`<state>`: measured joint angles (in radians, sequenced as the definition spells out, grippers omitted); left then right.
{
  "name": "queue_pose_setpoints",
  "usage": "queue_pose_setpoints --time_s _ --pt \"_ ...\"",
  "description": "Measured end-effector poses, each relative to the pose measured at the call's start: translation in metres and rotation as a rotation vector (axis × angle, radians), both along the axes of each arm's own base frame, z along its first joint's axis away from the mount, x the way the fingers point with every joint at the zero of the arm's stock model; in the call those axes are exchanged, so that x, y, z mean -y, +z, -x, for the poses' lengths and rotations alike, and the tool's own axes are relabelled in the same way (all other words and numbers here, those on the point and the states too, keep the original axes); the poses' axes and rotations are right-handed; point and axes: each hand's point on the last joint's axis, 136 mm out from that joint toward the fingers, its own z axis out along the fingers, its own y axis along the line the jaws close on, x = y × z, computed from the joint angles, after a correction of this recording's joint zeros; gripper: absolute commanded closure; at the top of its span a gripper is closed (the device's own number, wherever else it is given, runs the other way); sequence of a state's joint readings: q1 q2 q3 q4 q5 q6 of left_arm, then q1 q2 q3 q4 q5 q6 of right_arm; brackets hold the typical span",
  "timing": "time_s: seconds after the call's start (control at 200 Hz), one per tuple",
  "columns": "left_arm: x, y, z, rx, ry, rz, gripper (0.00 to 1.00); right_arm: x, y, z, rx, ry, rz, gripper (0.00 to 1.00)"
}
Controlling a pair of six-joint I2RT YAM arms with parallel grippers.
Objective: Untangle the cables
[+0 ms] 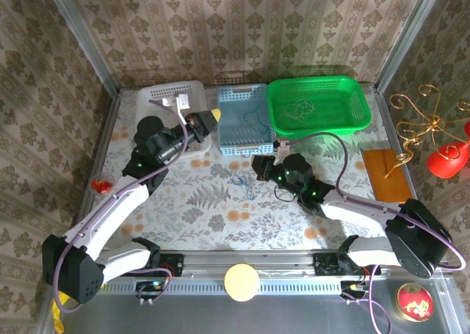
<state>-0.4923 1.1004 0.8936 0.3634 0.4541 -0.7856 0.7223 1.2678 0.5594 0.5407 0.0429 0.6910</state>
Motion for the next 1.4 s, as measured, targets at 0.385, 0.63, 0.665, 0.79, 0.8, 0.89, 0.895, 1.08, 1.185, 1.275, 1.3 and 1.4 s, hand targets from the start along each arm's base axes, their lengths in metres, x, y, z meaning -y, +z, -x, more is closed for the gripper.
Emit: queue_pose_setpoints --time_s 0.385,0.63,0.665,0.79,0.8,0.89,0.895,1.08,1.185,1.275,1.3,1.4 --pt "-0.014 -0.024 0.0 -0.045 -0.011 -0.026 0.39 -0.013 0.03 -0.005 0.036 0.038 -0.034 1.0" --pt "0.005 -0.052 0.037 -0.132 -0.113 -0.014 0.3 -0.015 0.028 -0.004 0.024 0.052 -0.024 1.0" --pt "0.006 -0.053 0.041 -0.143 -0.124 -0.006 0.3 -0.015 0.028 -0.004 0.023 0.052 -0.022 1.0" --pt "0.008 -0.062 0.054 -0.203 -0.144 0.024 0.3 -0.016 0.026 -0.005 0.02 0.052 -0.019 1.0" --pt "0.008 -0.063 0.055 -0.209 -0.146 0.027 0.3 -0.016 0.026 -0.005 0.019 0.052 -0.018 1.0" --pt "0.013 -0.07 0.062 -0.255 -0.165 0.039 0.29 -0.016 0.023 -0.005 0.015 0.052 -0.014 1.0" --pt "0.013 -0.07 0.063 -0.258 -0.166 0.04 0.29 -0.016 0.023 -0.005 0.015 0.052 -0.014 1.0" --pt "0.022 -0.079 0.072 -0.322 -0.188 0.051 0.28 -0.016 0.021 -0.005 0.01 0.053 -0.006 1.0" --pt "0.024 -0.082 0.073 -0.342 -0.185 0.058 0.28 -0.016 0.021 -0.005 0.01 0.053 -0.006 1.0" --pt "0.025 -0.085 0.073 -0.36 -0.183 0.063 0.29 -0.016 0.021 -0.005 0.009 0.053 -0.005 1.0" --pt "0.026 -0.086 0.073 -0.364 -0.183 0.064 0.29 -0.016 0.021 -0.005 0.009 0.053 -0.005 1.0" --pt "0.029 -0.089 0.072 -0.381 -0.181 0.07 0.31 -0.016 0.02 -0.005 0.009 0.053 -0.004 1.0"
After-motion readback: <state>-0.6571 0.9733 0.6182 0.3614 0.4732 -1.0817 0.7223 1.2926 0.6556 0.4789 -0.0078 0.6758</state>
